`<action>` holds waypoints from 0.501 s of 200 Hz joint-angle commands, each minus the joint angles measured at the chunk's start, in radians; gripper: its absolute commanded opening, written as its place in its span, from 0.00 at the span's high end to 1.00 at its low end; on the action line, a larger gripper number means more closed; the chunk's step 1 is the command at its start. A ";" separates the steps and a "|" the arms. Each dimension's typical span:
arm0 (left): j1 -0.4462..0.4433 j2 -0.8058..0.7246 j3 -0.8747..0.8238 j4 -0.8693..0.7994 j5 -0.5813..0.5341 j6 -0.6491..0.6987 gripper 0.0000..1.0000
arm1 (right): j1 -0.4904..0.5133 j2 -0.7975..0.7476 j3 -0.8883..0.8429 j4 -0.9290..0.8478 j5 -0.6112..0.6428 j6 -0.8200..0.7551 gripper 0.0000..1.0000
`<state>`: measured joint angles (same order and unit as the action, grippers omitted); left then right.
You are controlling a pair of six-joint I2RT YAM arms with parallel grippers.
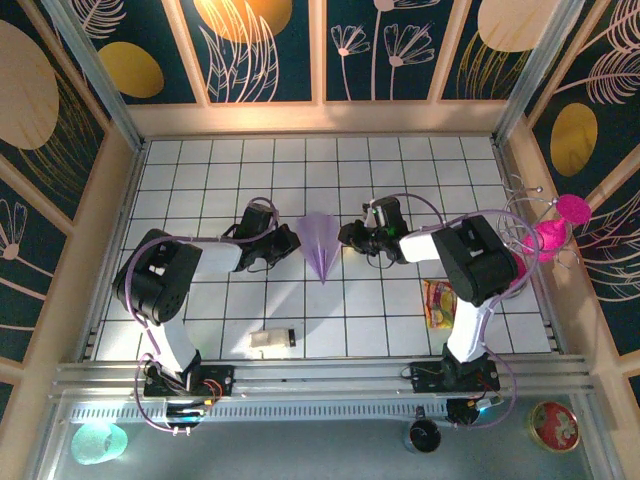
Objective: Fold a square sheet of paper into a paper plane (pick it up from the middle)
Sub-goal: Turn over a paper plane at the center of the table.
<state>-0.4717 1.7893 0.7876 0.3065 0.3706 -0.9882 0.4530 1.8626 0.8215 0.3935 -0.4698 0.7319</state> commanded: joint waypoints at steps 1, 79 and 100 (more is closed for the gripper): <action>-0.005 -0.005 0.027 -0.013 0.027 0.019 1.00 | 0.014 -0.102 0.038 -0.123 0.108 -0.063 0.65; -0.004 -0.024 0.025 -0.009 0.043 0.008 1.00 | 0.226 -0.130 0.197 -0.450 0.427 -0.110 0.42; -0.004 -0.020 0.026 -0.004 0.050 0.005 1.00 | 0.272 -0.080 0.244 -0.503 0.453 -0.059 0.40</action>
<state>-0.4717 1.7885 0.7986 0.3054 0.3939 -0.9886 0.6888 1.7252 1.0103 0.0116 -0.1081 0.6315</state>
